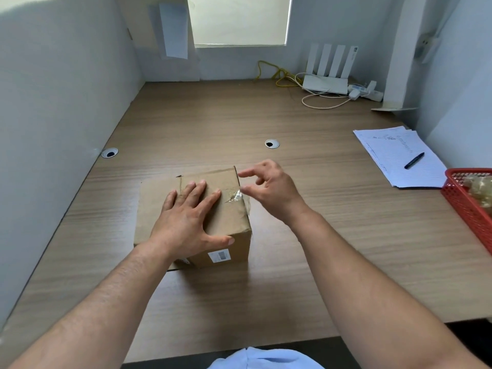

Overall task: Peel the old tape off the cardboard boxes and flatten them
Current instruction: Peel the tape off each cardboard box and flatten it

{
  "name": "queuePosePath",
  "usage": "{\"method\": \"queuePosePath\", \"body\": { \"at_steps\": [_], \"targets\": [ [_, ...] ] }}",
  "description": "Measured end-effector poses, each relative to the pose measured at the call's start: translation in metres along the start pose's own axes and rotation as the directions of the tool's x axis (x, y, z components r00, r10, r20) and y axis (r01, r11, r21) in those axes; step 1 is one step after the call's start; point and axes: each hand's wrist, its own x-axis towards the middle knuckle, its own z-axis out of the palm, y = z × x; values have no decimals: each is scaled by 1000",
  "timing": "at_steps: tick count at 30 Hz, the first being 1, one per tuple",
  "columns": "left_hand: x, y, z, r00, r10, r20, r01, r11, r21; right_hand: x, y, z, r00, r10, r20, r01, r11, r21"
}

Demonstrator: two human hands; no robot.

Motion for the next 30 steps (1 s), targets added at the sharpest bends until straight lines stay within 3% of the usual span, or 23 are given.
{"method": "queuePosePath", "body": {
  "at_steps": [5,8,12,16,19,23,26,30],
  "targets": [
    [-3,2,-1,1000,5,-3,-5,1000,9,14,-11,20,969,-23,245,64,985,-161],
    [-3,2,-2,1000,1,-10,-1,1000,-1,19,-10,20,975,-25,220,66,981,-183],
    [-2,1,-1,1000,3,-10,-3,1000,-6,24,-6,11,995,26,101,-21,998,-54],
    [0,0,0,1000,6,-6,-6,1000,-2,23,-8,13,964,-12,265,55,986,-155],
    [4,0,-1,1000,7,-6,-7,1000,-6,24,-6,16,955,-10,296,76,974,-212],
    [8,-2,0,1000,13,-1,-13,1000,10,25,1,11,969,21,248,29,980,-196],
    [9,-3,0,1000,19,2,-19,1000,11,21,5,8,980,101,173,-98,995,-28],
    [11,-4,-2,1000,20,14,-20,1000,16,20,13,13,946,307,-107,-281,938,205]
  ]
}}
